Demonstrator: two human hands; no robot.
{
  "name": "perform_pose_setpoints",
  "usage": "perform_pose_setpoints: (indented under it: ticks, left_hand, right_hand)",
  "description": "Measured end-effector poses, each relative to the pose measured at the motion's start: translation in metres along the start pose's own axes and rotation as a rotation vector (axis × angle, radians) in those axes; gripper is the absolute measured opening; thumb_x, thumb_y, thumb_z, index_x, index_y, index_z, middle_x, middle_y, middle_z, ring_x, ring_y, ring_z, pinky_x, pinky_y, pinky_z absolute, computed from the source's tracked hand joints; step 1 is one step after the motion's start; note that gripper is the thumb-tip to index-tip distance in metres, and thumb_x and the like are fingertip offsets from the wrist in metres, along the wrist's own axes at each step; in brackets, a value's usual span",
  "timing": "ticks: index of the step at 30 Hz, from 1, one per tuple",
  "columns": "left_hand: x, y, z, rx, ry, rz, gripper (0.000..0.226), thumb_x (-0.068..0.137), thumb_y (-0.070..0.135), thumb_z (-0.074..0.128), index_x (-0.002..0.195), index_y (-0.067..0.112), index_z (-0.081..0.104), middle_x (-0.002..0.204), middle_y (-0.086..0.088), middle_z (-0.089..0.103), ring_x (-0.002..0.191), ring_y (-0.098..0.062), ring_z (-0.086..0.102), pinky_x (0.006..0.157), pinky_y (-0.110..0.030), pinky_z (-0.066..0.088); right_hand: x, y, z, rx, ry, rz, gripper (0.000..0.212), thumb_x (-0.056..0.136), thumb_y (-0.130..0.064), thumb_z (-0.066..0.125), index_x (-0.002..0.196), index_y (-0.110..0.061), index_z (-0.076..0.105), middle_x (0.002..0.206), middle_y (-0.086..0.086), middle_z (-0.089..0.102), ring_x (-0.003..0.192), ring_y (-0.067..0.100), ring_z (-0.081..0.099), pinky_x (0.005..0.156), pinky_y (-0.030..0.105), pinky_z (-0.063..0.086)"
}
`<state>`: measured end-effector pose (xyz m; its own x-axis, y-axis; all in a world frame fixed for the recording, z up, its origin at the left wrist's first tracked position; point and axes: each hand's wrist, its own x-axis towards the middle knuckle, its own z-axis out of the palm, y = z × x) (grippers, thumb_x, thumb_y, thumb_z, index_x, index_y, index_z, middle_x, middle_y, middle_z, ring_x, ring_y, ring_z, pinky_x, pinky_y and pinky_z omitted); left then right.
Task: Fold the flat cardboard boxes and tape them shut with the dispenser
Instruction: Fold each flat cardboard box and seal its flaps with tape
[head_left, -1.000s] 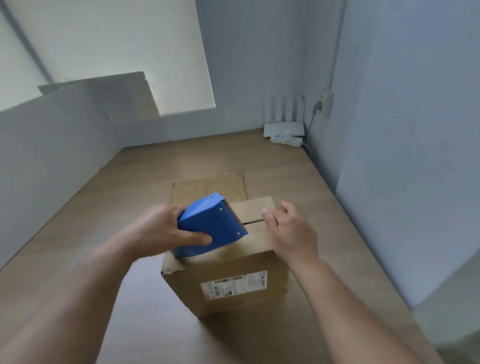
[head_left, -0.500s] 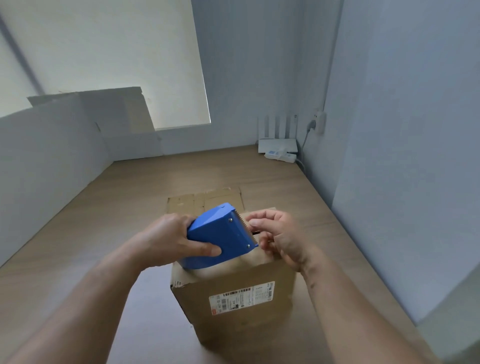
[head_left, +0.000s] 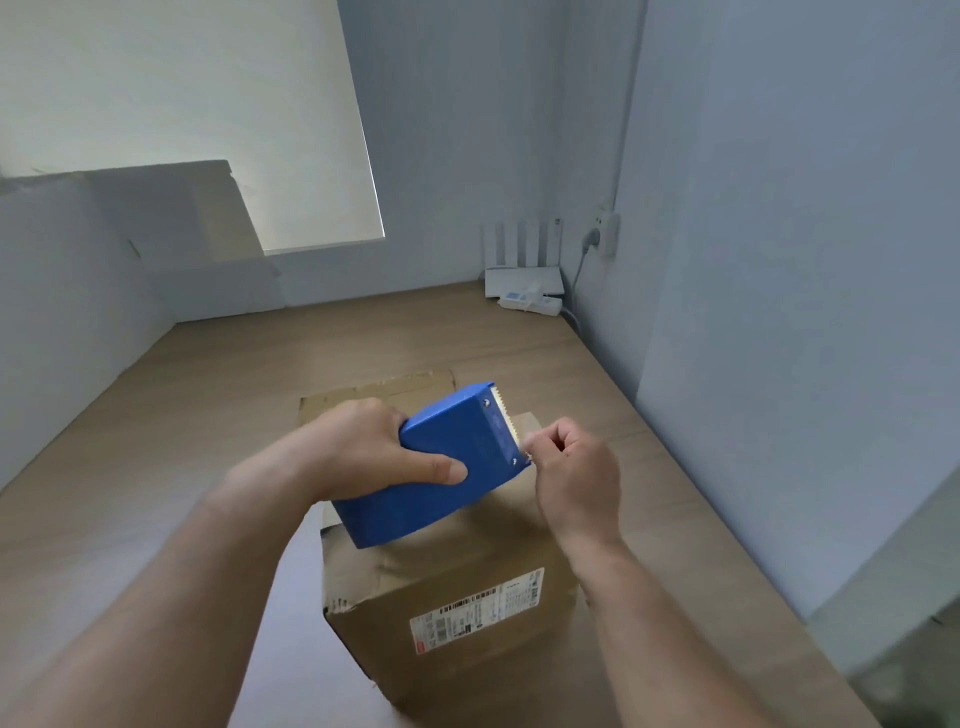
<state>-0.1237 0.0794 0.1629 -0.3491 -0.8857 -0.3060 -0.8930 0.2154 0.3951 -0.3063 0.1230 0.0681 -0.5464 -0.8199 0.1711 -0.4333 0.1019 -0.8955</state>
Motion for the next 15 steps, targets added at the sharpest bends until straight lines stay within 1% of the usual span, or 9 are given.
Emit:
perform_pose_setpoints:
  ticks: [1, 3, 5, 7, 9, 10, 13, 15]
  left_hand:
    - [0.0, -0.001, -0.004, -0.018, -0.017, -0.016, 0.045, 0.068, 0.065, 0.073, 0.087, 0.025, 0.067, 0.082, 0.005, 0.071, 0.076, -0.012, 0.067, 0.066, -0.027, 0.052]
    - [0.001, -0.006, -0.013, -0.031, -0.051, -0.058, 0.051, 0.062, 0.067, 0.076, 0.086, 0.022, 0.069, 0.081, 0.004, 0.072, 0.076, -0.013, 0.069, 0.07, -0.03, 0.053]
    - [0.003, -0.007, -0.016, 0.0, -0.085, -0.09, 0.053, 0.062, 0.067, 0.077, 0.089, 0.022, 0.07, 0.085, 0.003, 0.073, 0.079, -0.015, 0.069, 0.077, -0.034, 0.054]
    - [0.008, -0.005, -0.013, 0.069, -0.092, -0.096, 0.055, 0.064, 0.068, 0.074, 0.093, 0.021, 0.069, 0.089, 0.003, 0.071, 0.082, -0.015, 0.067, 0.078, -0.033, 0.053]
    - [0.014, -0.002, -0.009, 0.13, -0.077, -0.1, 0.054, 0.068, 0.069, 0.07, 0.093, 0.02, 0.068, 0.09, 0.002, 0.07, 0.083, -0.015, 0.065, 0.077, -0.032, 0.051]
    - [0.016, -0.001, -0.007, 0.154, -0.066, -0.106, 0.055, 0.068, 0.069, 0.068, 0.093, 0.02, 0.068, 0.089, 0.002, 0.069, 0.083, -0.015, 0.065, 0.076, -0.031, 0.051]
    - [0.017, 0.001, -0.002, 0.251, -0.042, -0.119, 0.059, 0.068, 0.074, 0.064, 0.094, 0.021, 0.066, 0.088, 0.002, 0.068, 0.082, -0.015, 0.064, 0.074, -0.03, 0.051]
    - [0.017, 0.001, 0.001, 0.285, -0.037, -0.119, 0.058, 0.068, 0.074, 0.063, 0.094, 0.022, 0.066, 0.088, 0.003, 0.068, 0.08, -0.014, 0.065, 0.075, -0.03, 0.053]
  right_hand:
    - [0.005, 0.002, -0.002, 0.023, 0.044, 0.049, 0.028, 0.088, -0.018, 0.057, 0.061, -0.013, 0.051, 0.059, -0.001, 0.052, 0.06, 0.017, 0.046, 0.054, 0.031, 0.034]
    - [0.016, 0.005, -0.007, 0.036, 0.074, 0.142, 0.027, 0.088, -0.019, 0.057, 0.062, -0.013, 0.052, 0.061, 0.0, 0.055, 0.062, 0.018, 0.049, 0.054, 0.03, 0.034]
    - [0.022, 0.011, -0.009, 0.03, 0.042, 0.214, 0.024, 0.087, -0.02, 0.058, 0.065, -0.011, 0.055, 0.064, 0.002, 0.058, 0.065, 0.02, 0.052, 0.056, 0.031, 0.037]
    - [0.025, 0.016, -0.01, 0.1, -0.004, 0.26, 0.023, 0.085, -0.021, 0.058, 0.065, -0.009, 0.058, 0.065, 0.005, 0.06, 0.063, 0.021, 0.053, 0.059, 0.034, 0.042]
    - [0.024, 0.02, -0.012, 0.136, -0.035, 0.261, 0.025, 0.087, -0.024, 0.057, 0.07, -0.006, 0.061, 0.067, 0.009, 0.062, 0.063, 0.021, 0.053, 0.061, 0.038, 0.046]
    - [0.024, 0.02, -0.014, 0.093, -0.043, 0.244, 0.027, 0.088, -0.026, 0.055, 0.072, -0.006, 0.062, 0.068, 0.008, 0.063, 0.064, 0.02, 0.053, 0.061, 0.038, 0.045]
    - [0.02, 0.023, -0.014, -0.076, -0.013, 0.179, 0.029, 0.092, -0.029, 0.052, 0.068, -0.014, 0.055, 0.066, -0.001, 0.057, 0.064, 0.015, 0.05, 0.054, 0.03, 0.036]
    - [0.017, 0.026, -0.013, -0.068, 0.001, 0.181, 0.029, 0.091, -0.028, 0.053, 0.065, -0.015, 0.053, 0.064, -0.003, 0.056, 0.063, 0.016, 0.05, 0.054, 0.029, 0.035]
